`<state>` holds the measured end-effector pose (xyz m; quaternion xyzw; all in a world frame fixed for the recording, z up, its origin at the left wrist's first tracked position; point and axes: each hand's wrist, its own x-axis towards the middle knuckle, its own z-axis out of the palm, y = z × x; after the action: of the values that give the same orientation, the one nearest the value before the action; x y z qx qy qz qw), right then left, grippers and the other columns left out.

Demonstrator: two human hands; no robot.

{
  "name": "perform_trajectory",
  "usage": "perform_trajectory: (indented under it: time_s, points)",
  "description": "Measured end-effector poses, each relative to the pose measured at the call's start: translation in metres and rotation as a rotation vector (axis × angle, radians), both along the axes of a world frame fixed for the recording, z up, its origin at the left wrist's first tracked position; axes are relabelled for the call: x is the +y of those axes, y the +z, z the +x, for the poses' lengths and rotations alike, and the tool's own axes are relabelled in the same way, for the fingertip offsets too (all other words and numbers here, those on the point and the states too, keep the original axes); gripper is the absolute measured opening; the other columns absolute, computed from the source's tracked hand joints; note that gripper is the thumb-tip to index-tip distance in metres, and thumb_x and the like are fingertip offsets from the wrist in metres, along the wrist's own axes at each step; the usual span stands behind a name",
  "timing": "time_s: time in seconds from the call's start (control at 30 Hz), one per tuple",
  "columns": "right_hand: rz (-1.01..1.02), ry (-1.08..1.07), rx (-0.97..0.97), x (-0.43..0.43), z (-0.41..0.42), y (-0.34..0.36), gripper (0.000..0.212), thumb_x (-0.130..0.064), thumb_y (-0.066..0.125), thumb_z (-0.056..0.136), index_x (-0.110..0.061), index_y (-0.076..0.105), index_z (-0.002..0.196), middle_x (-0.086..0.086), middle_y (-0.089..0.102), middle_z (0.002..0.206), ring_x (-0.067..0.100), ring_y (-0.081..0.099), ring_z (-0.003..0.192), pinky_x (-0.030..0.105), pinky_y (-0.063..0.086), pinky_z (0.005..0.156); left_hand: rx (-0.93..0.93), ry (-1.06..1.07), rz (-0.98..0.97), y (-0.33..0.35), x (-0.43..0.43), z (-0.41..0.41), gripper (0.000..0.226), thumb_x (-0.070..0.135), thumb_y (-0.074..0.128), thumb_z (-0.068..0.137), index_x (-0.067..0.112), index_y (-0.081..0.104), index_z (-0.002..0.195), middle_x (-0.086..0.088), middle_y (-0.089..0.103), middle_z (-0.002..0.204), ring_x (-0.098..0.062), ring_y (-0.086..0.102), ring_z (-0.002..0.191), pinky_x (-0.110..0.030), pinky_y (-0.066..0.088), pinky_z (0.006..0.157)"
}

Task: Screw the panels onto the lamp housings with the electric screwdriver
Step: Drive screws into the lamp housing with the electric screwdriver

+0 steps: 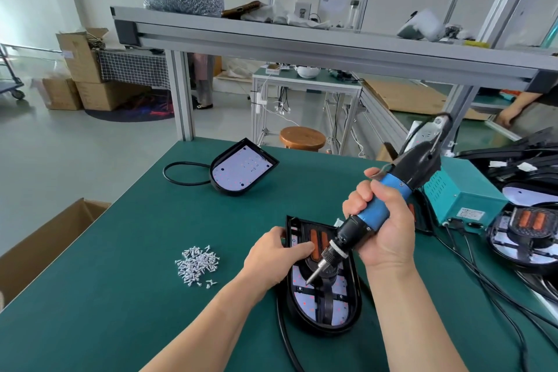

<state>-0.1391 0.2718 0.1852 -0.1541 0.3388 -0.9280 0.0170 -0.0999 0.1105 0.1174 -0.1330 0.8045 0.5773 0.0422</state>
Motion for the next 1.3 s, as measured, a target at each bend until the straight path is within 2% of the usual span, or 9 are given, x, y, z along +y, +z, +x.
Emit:
perform_trajectory:
  time_s: [0.27,0.53,0.67,0.8,0.9,1.0,1.07,1.13,1.3]
  points:
    - [-0.396,-0.02,-0.395,0.024,-0.024,-0.055,0.015,-0.022,0.066,0.087,-0.01,0.062,0.094,-0.005,0.053,0.069,0.005,0.053,0.055,0.016,0.048,0.054,0.009,0.001,0.04,0.0,0.0,0.002,0.055,0.061,0.072,0.057,0.029,0.066,0.101,0.012,0.075,0.097,-0.014,0.071,0.095,-0.043,0.055,0.094]
    - [-0.339,-0.106,-0.544,0.031,-0.039,-0.07,0.015,-0.023,0.062,0.095,-0.01,0.056,0.09,-0.005,0.055,0.068,0.004,0.056,0.053,0.018,0.05,0.051,0.095,0.072,-0.106,-0.003,0.003,0.008,0.047,0.069,0.047,0.07,0.031,0.065,0.091,0.012,0.07,0.082,-0.012,0.064,0.085,-0.033,0.052,0.084]
    - [-0.329,-0.107,-0.554,0.031,-0.04,-0.07,0.015,-0.023,0.063,0.095,-0.011,0.055,0.09,-0.006,0.054,0.069,0.005,0.055,0.055,0.017,0.049,0.053,0.158,0.129,-0.104,-0.01,0.004,0.012,0.038,0.062,0.048,0.09,0.035,0.061,0.113,0.013,0.071,0.086,0.001,0.062,0.085,-0.022,0.049,0.082]
    - [-0.318,-0.118,-0.555,0.03,-0.04,-0.07,0.016,-0.023,0.063,0.094,-0.011,0.055,0.09,-0.005,0.054,0.068,0.005,0.055,0.054,0.017,0.049,0.053,0.266,0.237,0.0,-0.015,0.005,0.017,0.026,0.052,0.051,0.092,0.032,0.066,0.099,0.015,0.07,0.082,-0.001,0.062,0.075,-0.02,0.048,0.07]
    - [-0.313,-0.123,-0.553,0.029,-0.04,-0.07,0.015,-0.023,0.064,0.094,-0.011,0.055,0.091,-0.005,0.053,0.068,0.005,0.054,0.054,0.017,0.049,0.053,0.412,0.372,-0.188,-0.016,-0.004,0.018,0.003,0.028,0.065,0.092,0.028,0.065,0.09,0.01,0.064,0.069,-0.008,0.057,0.066,-0.02,0.044,0.064]
    - [-0.305,-0.131,-0.547,0.029,-0.04,-0.07,0.014,-0.022,0.063,0.094,-0.011,0.055,0.091,-0.005,0.052,0.071,0.004,0.053,0.057,0.016,0.049,0.054,0.475,0.474,-0.501,-0.011,-0.026,0.019,0.011,0.019,0.068,0.088,0.026,0.063,0.081,0.014,0.061,0.074,-0.011,0.057,0.076,-0.03,0.045,0.069]
    - [-0.301,-0.131,-0.546,0.028,-0.04,-0.07,0.014,-0.022,0.063,0.095,-0.011,0.055,0.091,-0.005,0.052,0.071,0.004,0.053,0.057,0.016,0.049,0.054,0.473,0.518,-0.654,-0.009,-0.047,0.019,0.01,0.016,0.07,0.085,0.021,0.064,0.078,0.012,0.062,0.078,-0.019,0.054,0.086,-0.031,0.036,0.077]
    - [-0.302,-0.127,-0.549,0.028,-0.04,-0.069,0.014,-0.022,0.062,0.095,-0.01,0.055,0.091,-0.005,0.052,0.071,0.004,0.054,0.057,0.016,0.049,0.054,0.413,0.571,-0.736,-0.01,-0.067,0.021,0.009,0.019,0.07,0.085,0.02,0.065,0.077,0.011,0.063,0.08,-0.021,0.048,0.093,-0.03,0.027,0.085]
    - [-0.312,-0.123,-0.555,0.029,-0.04,-0.07,0.014,-0.022,0.063,0.095,-0.011,0.056,0.091,-0.005,0.053,0.072,0.003,0.055,0.057,0.016,0.049,0.054,0.166,0.565,-0.867,-0.016,-0.093,0.028,0.015,0.042,0.063,0.084,0.028,0.062,0.085,0.014,0.053,0.09,-0.02,0.039,0.108,-0.034,0.022,0.1]
